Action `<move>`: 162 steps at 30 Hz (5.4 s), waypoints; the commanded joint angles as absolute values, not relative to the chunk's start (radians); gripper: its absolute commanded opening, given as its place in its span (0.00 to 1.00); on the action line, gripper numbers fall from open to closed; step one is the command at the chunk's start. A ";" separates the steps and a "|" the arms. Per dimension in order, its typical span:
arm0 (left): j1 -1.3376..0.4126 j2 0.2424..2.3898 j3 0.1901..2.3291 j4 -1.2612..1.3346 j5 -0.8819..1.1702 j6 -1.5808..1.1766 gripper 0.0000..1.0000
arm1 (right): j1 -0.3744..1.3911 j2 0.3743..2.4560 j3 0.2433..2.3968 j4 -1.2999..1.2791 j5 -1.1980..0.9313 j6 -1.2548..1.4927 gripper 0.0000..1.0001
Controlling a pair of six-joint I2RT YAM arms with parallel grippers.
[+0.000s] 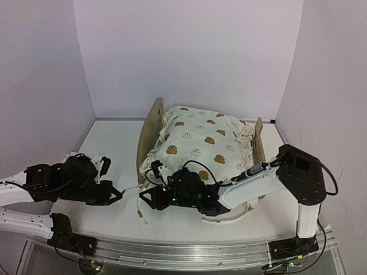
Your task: Set up the pet bed
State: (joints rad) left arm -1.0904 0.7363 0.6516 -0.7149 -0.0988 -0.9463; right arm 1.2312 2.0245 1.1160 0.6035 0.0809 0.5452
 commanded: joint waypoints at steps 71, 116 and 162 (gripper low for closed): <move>-1.095 0.680 0.640 -0.718 -0.140 -0.966 0.00 | 1.396 2.427 1.642 0.236 0.113 0.273 0.03; -1.095 0.802 0.535 -0.568 -0.077 -0.955 0.00 | 1.212 2.272 1.460 0.460 0.498 0.523 0.33; -1.095 1.239 0.495 -0.118 0.115 -0.875 0.07 | 1.221 2.085 1.209 0.536 0.453 0.607 0.00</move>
